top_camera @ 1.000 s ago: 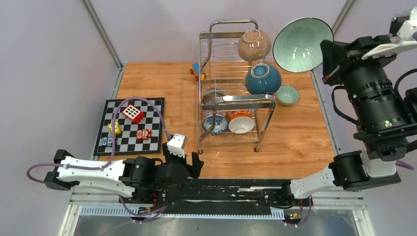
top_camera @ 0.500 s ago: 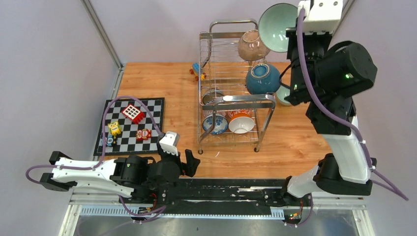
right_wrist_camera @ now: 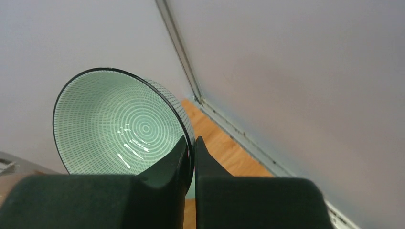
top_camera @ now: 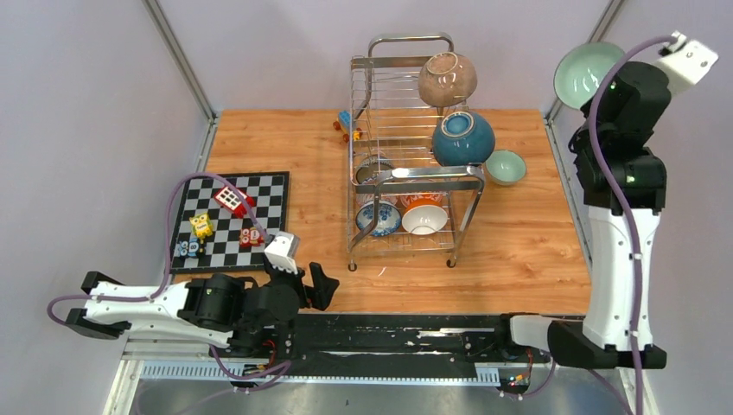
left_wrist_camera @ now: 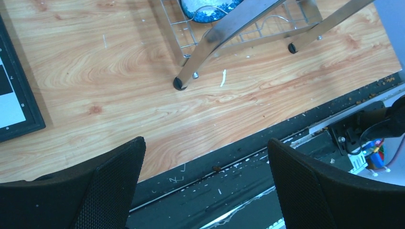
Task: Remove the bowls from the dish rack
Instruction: Place the bowl with the bowl.
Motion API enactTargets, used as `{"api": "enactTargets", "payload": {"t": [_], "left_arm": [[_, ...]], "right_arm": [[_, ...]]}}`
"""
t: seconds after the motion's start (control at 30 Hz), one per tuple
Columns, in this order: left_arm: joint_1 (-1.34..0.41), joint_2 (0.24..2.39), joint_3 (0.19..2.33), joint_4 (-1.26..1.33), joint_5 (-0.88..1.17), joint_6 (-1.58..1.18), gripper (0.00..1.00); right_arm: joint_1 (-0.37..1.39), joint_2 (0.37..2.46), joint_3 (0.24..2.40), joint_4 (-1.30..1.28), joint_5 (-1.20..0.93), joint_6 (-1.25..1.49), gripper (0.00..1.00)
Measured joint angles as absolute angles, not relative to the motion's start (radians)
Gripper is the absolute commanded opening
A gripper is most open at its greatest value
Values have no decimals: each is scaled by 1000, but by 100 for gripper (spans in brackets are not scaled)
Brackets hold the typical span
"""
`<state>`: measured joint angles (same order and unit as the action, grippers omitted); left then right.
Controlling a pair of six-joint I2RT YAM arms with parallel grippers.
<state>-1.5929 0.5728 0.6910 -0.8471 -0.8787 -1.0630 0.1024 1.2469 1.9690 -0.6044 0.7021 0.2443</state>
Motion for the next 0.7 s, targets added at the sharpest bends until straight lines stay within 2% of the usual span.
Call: {"api": "enactTargets", "payload": {"t": [0.17, 0.33, 0.7], "left_arm": [[-1593, 529, 649, -865, -888, -1072, 99], [-1593, 479, 616, -870, -908, -1078, 99], [-1593, 463, 494, -761, -947, -1073, 99]], "right_arm": [[-130, 1242, 1674, -648, 477, 515, 3], [-214, 1285, 1430, -633, 315, 633, 3], [-250, 1414, 1298, -411, 115, 661, 3]]}}
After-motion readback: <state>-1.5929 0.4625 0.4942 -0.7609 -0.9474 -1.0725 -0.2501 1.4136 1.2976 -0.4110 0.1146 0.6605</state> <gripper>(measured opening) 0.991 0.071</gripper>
